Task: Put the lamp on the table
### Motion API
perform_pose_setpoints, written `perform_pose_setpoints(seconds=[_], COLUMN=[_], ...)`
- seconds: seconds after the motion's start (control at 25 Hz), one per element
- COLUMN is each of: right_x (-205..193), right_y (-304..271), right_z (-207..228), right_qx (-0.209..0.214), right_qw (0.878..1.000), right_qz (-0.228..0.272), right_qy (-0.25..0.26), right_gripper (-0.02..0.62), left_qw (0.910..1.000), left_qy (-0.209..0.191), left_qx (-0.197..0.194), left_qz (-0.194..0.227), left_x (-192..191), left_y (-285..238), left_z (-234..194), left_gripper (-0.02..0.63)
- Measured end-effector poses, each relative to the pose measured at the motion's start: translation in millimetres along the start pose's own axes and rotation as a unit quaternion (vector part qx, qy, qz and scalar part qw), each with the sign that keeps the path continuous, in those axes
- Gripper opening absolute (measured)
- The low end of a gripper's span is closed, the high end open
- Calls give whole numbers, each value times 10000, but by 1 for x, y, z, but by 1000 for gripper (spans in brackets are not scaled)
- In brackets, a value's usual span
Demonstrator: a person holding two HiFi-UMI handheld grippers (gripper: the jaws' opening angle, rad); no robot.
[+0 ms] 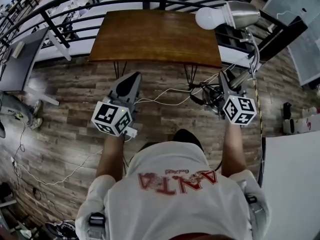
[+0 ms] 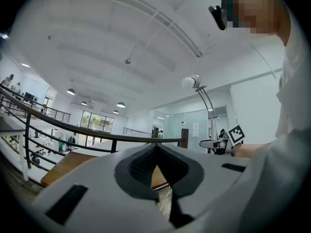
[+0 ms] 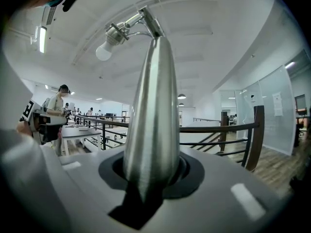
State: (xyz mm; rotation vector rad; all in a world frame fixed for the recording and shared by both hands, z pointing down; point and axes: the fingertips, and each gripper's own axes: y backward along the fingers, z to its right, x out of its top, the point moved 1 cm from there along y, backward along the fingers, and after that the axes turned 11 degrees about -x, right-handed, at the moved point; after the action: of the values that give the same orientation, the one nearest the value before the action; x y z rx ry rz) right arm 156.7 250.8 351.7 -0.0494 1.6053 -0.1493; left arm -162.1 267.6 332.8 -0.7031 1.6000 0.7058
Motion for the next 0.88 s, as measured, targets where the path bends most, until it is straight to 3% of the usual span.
perform_pose_setpoints(seconds=[0.32,0.88], right_x=[-3,6], right_y=[-62,-196], right_z=[23,119], right_qx=[-8,200], right_qw=[10000,9997], right_qz=[-18,129], right_qy=[-49,-26], right_gripper=[121,120], left_qw=[9993,9966], left_qy=[95,-129], left_qx=[268,660], left_qz=[-229,-479], left_x=[-11,-18], left_y=[-44,-202], left_z=[-41,-91], left_gripper=[9,9])
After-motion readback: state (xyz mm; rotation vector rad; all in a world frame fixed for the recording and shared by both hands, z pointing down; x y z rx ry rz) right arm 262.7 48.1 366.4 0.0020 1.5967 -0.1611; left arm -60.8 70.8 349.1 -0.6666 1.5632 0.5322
